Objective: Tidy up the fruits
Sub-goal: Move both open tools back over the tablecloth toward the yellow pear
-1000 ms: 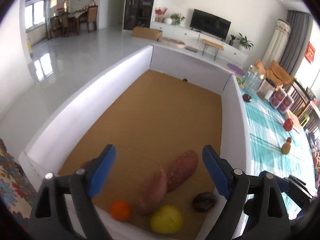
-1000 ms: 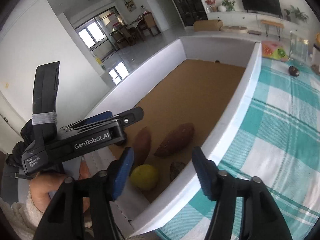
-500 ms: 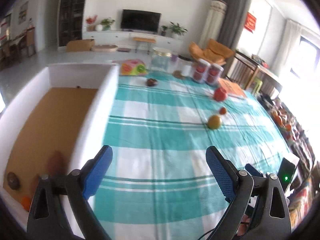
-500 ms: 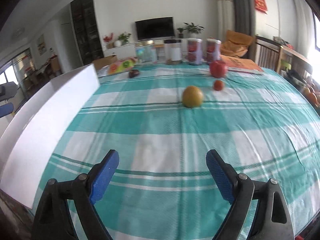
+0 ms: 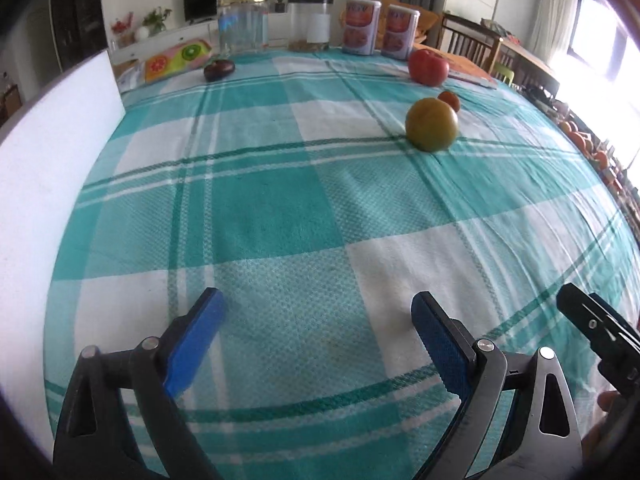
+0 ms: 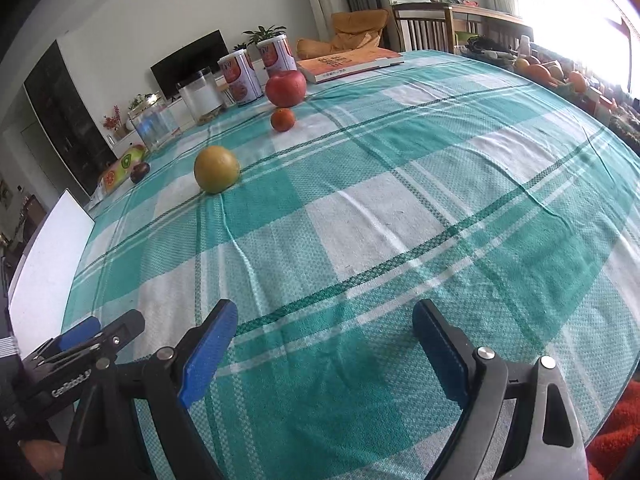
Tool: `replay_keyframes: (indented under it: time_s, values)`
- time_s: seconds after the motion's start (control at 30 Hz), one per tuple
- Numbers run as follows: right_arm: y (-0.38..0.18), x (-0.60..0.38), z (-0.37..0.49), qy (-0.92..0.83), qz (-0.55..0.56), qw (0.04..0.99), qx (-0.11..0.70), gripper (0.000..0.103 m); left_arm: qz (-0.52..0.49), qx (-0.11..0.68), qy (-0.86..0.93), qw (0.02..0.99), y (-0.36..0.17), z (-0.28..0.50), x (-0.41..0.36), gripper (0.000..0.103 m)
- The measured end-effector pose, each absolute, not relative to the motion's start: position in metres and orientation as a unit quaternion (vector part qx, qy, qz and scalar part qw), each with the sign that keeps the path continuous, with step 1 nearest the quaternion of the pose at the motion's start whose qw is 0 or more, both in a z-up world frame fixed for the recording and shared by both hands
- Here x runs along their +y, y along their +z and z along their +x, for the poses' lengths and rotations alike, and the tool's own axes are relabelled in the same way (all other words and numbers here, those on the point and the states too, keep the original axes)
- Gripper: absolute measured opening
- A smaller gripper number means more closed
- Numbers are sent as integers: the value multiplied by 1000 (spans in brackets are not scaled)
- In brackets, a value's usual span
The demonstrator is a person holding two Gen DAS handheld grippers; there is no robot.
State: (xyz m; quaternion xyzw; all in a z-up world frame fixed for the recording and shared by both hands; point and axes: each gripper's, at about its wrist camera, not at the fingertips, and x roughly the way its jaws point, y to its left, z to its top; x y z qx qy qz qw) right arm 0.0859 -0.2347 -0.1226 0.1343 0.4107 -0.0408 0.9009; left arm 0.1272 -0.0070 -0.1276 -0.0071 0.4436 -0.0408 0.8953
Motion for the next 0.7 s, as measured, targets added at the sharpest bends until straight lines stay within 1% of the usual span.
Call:
replay_keyframes:
  time_s: [0.17,0.27,0.7]
  values:
    - [-126,-229,89,-36,124,901,414,98,-1,448,-41,893,-128,128,-10,97]
    - [-127,-228,89,-35,122,901,415,100,11,451,-39,892,-131,131,-14,99]
    - [-127,-229,89,-32,125,901,414,101,11,452,-38,891,-131,132,-13,100]
